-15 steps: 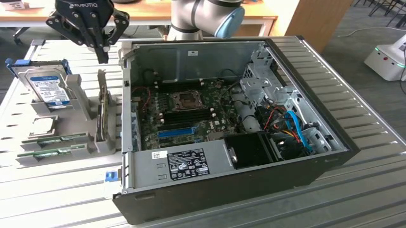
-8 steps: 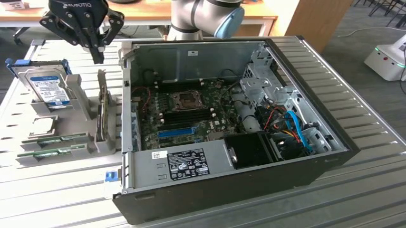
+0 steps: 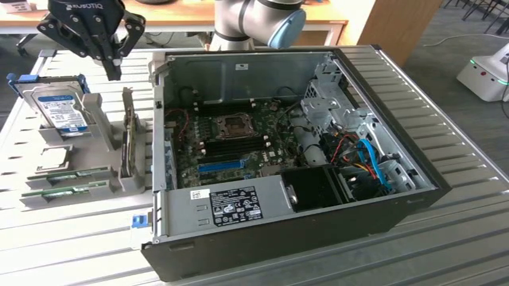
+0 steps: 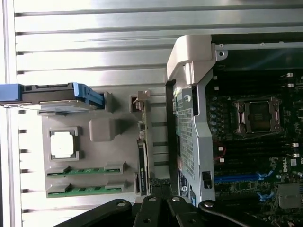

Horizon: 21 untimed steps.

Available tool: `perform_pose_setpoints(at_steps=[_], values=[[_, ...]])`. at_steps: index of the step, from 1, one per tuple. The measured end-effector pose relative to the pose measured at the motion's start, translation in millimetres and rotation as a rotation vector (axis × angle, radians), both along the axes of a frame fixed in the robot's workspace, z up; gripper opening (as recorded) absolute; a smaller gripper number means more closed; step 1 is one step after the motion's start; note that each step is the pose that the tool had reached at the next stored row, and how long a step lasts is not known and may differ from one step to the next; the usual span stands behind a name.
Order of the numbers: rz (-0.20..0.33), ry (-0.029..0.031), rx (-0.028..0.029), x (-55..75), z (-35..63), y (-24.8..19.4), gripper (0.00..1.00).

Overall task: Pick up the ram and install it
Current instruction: 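Reach for the ram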

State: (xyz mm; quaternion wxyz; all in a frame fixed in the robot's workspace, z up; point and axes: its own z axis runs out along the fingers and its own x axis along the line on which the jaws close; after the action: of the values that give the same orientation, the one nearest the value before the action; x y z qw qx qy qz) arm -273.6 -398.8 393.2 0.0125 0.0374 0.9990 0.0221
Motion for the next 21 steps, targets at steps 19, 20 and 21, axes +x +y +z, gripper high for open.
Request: perform_pose_setpoints(at_steps=[19,20,21], values=[[0.0,-0.0001,0.0,-35.2,-0.1,0.0,0.11],[0.0,0.0,0.0,-37.1,-0.1,0.0,0.11],[0.0,0.0,0.0,-38.9,0.0,0.0,0.11]])
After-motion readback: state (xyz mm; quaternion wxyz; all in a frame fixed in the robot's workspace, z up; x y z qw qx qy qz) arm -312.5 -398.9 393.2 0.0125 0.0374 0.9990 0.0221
